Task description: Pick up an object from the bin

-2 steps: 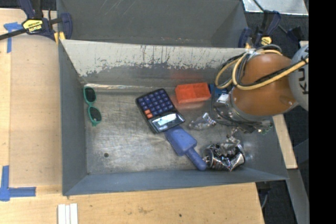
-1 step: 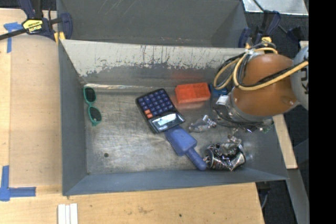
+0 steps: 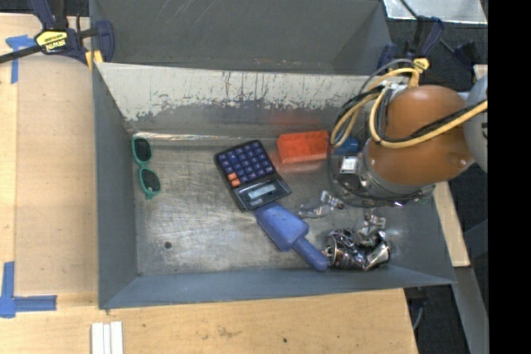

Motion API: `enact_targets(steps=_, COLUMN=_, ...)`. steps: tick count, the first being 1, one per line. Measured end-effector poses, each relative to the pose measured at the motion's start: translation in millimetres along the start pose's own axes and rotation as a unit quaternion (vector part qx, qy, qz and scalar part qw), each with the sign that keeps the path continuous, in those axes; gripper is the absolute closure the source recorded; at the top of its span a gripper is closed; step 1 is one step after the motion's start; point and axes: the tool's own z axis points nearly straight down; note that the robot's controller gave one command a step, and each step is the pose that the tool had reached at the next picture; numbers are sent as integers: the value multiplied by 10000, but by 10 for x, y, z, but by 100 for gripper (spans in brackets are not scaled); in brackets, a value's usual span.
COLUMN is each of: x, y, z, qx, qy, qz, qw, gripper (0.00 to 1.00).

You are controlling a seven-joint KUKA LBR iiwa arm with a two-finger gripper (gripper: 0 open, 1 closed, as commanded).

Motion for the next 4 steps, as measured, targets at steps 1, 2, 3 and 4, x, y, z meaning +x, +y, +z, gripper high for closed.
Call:
enact_targets(steps=1, x=143, y=93, z=-43, qx=-32, qy=-4, qz=-1334, qw=9911, gripper=0)
enact_targets(steps=2, x=-96, y=190, z=74, qx=-79, qy=35, qz=-1598, qw=9871, gripper=0)
enact_targets(steps=3, x=-199, y=296, z=101, qx=-86, qy=22, qz=-2434, qw=9699, gripper=0)
enact_targets(steps=4, x=-556, y=236, z=156, qx=-47, qy=-11, qz=-1123, qw=9937, gripper=100)
